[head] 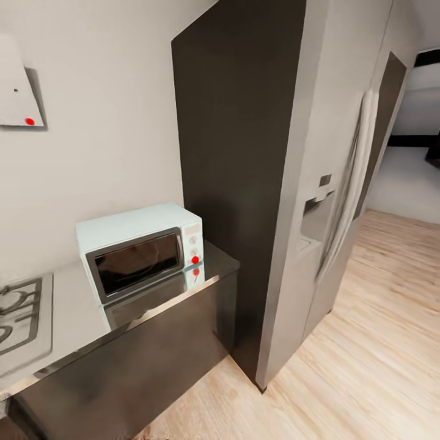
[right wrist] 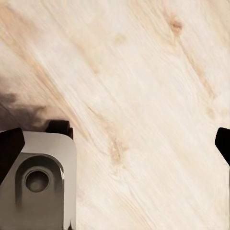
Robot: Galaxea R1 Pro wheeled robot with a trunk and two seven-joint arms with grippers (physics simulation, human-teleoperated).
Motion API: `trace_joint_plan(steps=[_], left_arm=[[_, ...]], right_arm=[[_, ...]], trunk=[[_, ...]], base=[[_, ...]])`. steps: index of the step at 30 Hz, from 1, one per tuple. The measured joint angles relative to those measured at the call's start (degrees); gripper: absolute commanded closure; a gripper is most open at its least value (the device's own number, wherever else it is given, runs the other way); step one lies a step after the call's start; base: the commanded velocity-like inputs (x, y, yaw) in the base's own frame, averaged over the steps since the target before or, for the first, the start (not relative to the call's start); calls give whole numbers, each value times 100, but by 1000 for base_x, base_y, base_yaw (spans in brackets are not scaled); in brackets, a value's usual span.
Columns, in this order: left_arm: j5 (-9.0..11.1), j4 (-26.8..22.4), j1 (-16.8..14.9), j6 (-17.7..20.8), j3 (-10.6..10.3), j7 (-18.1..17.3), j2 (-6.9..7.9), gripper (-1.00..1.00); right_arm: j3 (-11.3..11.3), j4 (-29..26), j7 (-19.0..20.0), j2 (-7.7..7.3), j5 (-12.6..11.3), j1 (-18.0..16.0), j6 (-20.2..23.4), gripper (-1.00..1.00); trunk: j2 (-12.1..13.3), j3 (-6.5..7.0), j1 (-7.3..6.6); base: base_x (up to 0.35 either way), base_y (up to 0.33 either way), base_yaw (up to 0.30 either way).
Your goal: In the kitchen, take the popcorn bag from the countertop, put it into the microwave, and heat it until the popcorn is cooked so the cooked popcorn ends up inside the bag.
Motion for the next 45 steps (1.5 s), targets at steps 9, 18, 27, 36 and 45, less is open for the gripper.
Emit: trace_joint_plan(steps=[9, 18, 27, 36, 45], left_arm=[[44, 50, 240, -360, 1, 58, -30, -100], [381, 46, 364, -545, -4, 3, -46, -100], [411, 44, 374, -548, -4, -7, -49, -100], [410, 42, 374, -506, -8, -7, -108, -100], [420, 49, 374, -506, -4, 33, -135, -100]], right_arm=[[6, 0, 94, -4, 104, 0, -5, -100], [8, 0, 97, 10, 311, 0, -14, -100], [35, 0, 565, -33, 697, 0, -55, -100], [35, 7, 651, -12, 852, 0, -55, -100], [35, 8, 651, 9, 852, 0, -40, -100]], trunk=[[0, -2, 0], [1, -23, 0], [1, -66, 0], [1, -118, 0], [1, -168, 0]], base=[[0, 0, 300], [0, 0, 300], [0, 0, 267], [0, 0, 240], [0, -15, 250]])
